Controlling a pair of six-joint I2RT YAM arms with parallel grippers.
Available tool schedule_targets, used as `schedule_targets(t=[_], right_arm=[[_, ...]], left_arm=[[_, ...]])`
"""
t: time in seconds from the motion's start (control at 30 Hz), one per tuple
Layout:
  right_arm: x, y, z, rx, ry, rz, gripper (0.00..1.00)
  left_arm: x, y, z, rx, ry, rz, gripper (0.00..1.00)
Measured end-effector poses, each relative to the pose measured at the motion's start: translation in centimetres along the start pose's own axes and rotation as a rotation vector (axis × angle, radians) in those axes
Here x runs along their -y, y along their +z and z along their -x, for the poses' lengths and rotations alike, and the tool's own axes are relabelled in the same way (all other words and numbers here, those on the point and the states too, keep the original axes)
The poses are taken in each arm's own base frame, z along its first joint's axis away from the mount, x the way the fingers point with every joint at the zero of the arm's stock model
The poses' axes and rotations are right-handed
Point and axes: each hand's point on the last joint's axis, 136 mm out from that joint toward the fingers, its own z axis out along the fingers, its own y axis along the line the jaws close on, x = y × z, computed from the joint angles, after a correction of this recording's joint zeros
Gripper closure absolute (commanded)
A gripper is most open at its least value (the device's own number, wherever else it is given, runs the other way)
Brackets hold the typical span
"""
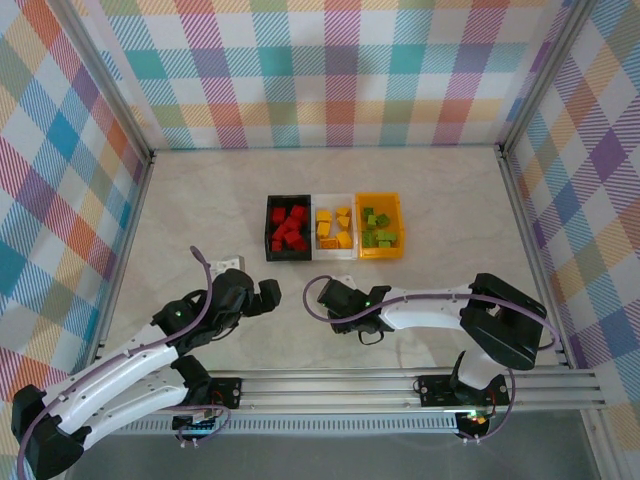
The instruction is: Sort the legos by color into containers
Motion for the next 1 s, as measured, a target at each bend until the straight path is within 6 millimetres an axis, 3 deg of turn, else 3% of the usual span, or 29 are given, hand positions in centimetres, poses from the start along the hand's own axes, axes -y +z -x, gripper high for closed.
schedule_targets(t=[0.3, 0.63, 0.77, 1.0], right_arm=[[-0.5, -1.7, 1.4, 0.084, 0.023, 0.045, 0.73], [0.5, -7.3, 4.6, 0.264, 0.075, 0.081, 0.76], [2.1, -9.8, 6.0, 0.331, 0.118, 0.087, 0.76], [8.0, -11.8, 10.2, 0.391, 0.251, 0.027, 0.77]], left_arm=[[-0.5, 0.4, -0.6, -0.012, 0.001, 0.014, 0.00], [-1.1, 0.8, -1.3, -0.025, 0.006, 0.028, 0.00], [-1.0, 0.7, -1.2, -0.022, 0.005, 0.025, 0.00], [-1.2, 0.5, -1.3, -0.008, -0.002, 0.010, 0.00]])
